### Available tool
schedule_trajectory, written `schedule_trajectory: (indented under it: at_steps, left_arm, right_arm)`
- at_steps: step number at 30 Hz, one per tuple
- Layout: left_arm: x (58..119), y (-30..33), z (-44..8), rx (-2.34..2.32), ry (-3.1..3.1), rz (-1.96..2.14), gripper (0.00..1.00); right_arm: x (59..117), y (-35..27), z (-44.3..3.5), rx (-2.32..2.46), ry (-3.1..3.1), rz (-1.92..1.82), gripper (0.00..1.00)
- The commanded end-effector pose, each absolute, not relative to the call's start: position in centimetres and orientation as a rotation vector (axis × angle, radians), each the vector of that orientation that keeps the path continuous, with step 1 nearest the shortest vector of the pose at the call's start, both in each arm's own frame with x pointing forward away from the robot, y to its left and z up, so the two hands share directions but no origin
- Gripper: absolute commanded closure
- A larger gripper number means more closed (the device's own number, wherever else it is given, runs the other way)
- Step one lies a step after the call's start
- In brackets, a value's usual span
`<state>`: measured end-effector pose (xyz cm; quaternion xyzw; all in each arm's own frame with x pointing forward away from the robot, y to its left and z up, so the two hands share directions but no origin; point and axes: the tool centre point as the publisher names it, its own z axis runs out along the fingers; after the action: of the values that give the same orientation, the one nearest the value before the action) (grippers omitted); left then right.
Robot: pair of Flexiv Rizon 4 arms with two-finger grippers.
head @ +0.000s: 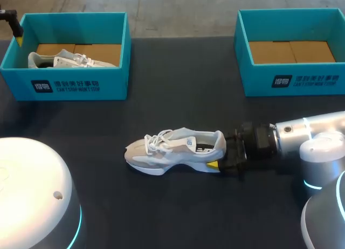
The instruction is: Take the shoe out of the shoebox, open the shoe tongue, remove and reinsert the insole, then place the shoe into the shoebox
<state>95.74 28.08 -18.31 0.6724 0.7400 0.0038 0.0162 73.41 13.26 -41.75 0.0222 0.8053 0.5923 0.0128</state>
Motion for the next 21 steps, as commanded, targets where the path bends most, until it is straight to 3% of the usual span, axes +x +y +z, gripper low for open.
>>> schedule_trajectory:
  at_steps: [1, 21]
  left_arm:
    - [95.6, 28.1, -18.3, 2.091, 2.301, 0.016, 0.0]
    - [92.5, 23.4, -17.2, 2.097, 2.341, -0.078, 0.0]
  right_arm:
    - [73.6, 13.5, -41.9, 0.07, 2.514, 1.842, 1.0]
    - [73.6, 13.5, -41.9, 0.07, 2.514, 1.842, 1.0]
